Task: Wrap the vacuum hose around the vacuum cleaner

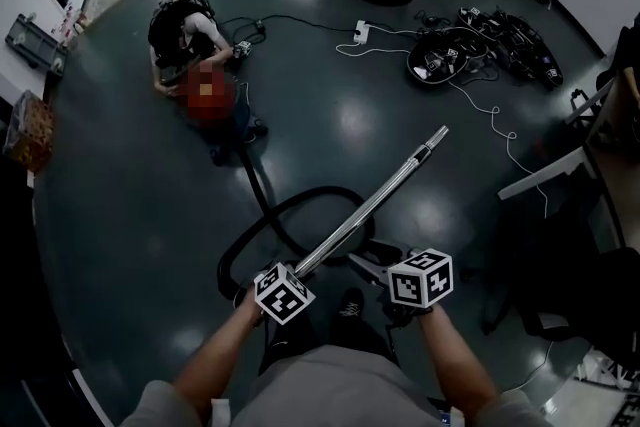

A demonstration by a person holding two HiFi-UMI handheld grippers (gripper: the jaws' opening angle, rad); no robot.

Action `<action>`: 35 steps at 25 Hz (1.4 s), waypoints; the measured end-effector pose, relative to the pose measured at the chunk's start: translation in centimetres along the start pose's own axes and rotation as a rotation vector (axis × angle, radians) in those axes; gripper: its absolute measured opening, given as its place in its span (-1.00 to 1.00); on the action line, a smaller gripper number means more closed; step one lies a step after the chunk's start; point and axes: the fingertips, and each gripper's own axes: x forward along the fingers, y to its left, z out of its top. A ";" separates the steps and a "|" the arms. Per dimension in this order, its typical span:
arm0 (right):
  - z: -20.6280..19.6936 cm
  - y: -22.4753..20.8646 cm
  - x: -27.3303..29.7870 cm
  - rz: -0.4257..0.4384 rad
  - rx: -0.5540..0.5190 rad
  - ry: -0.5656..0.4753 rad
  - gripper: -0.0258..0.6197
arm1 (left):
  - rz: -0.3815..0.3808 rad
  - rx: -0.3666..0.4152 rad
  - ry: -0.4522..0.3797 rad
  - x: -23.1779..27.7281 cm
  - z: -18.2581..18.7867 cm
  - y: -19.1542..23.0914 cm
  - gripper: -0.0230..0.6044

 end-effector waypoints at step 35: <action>4.1 5.3 16.3 -0.223 0.580 -0.235 -0.49 | -0.209 -0.041 -0.349 -5.5 -3.7 4.5 -0.49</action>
